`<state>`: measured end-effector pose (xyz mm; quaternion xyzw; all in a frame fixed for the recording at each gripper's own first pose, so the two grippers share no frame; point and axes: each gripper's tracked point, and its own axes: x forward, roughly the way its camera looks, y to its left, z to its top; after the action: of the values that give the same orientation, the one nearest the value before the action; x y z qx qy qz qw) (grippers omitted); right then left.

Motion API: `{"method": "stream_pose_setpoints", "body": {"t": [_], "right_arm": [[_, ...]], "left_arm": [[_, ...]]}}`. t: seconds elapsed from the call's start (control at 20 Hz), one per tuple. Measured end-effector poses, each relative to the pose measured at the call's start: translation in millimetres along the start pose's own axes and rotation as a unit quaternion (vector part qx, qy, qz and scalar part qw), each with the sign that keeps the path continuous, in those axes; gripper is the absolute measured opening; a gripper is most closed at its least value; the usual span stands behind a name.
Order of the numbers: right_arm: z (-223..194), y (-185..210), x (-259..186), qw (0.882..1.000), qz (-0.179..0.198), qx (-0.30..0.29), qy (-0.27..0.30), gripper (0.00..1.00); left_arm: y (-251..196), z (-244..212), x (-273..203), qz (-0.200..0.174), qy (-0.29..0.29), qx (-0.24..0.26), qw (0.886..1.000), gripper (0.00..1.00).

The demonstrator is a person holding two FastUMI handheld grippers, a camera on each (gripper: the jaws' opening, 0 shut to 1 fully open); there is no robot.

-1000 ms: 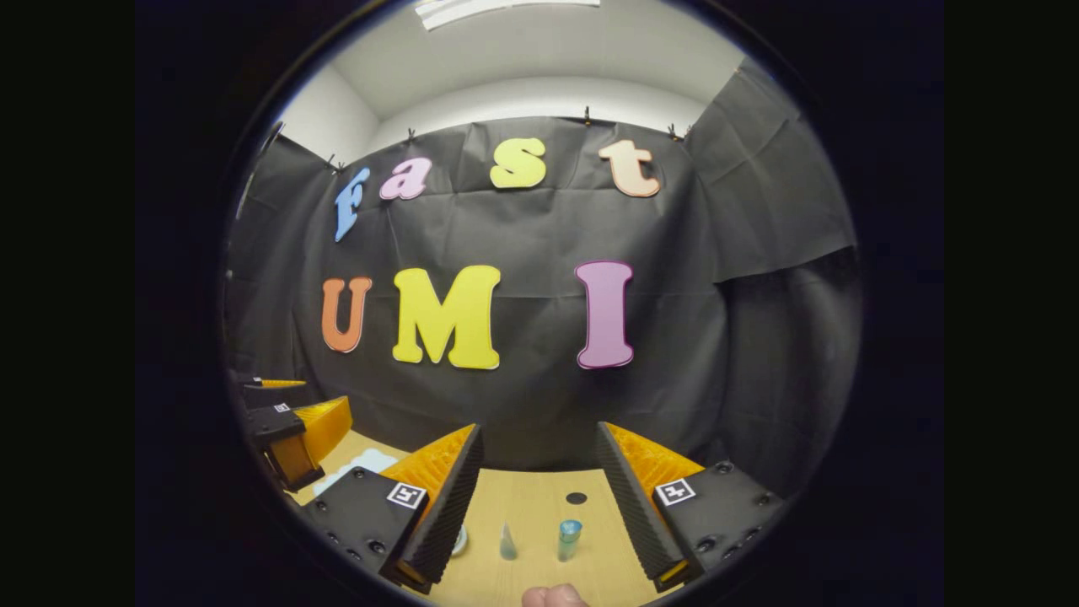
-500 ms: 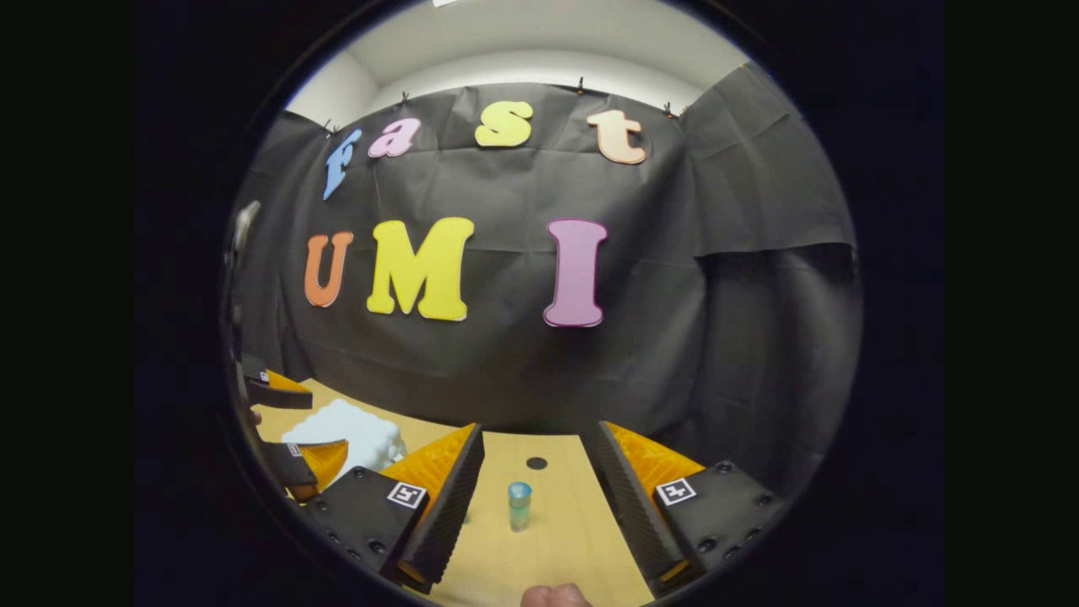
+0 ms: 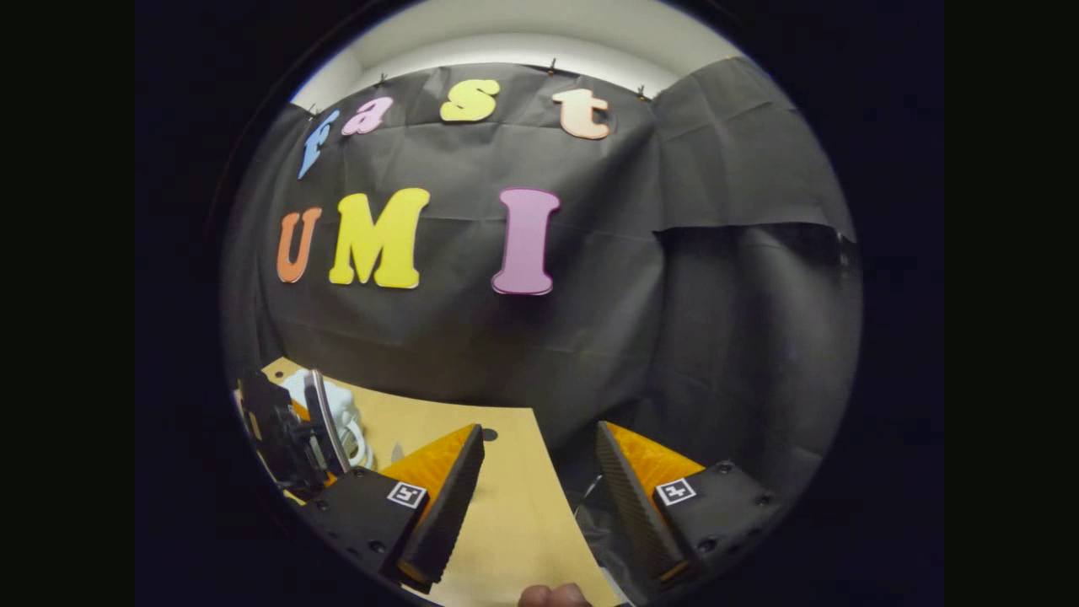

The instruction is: First open the suitcase, pack the skin care products into it, and then close the suitcase.

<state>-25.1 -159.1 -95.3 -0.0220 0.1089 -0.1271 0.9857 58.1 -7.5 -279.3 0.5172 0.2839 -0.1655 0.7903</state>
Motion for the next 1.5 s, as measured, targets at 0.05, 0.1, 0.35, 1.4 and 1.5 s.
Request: {"method": "stream_pose_setpoints", "body": {"t": [0.05, 0.1, 0.35, 1.4, 1.5], "right_arm": [[-3, -6, 1, 1.000, -0.007, 0.004, 0.003, 0.80], [-4, -11, 1, 1.000, -0.013, 0.005, 0.005, 0.80], [-15, -30, -4, 0.999, -0.036, 0.008, 0.017, 0.80], [-5, 17, -21, 1.000, -0.023, 0.018, 0.009, 0.80], [6, 38, -23, 1.000, -0.003, 0.011, -0.002, 0.80]], "left_arm": [[-4, -2, 8, -0.005, 0.010, 0.003, 1.000, 0.97], [-7, -5, 19, -0.012, 0.015, 0.004, 1.000, 0.96], [-9, -12, 43, -0.007, 0.060, 0.057, 0.996, 0.92], [76, 0, 4, 0.040, 0.010, -0.010, 0.999, 0.07], [111, 3, -15, 0.054, -0.034, -0.059, 0.996, 0.05]]}}
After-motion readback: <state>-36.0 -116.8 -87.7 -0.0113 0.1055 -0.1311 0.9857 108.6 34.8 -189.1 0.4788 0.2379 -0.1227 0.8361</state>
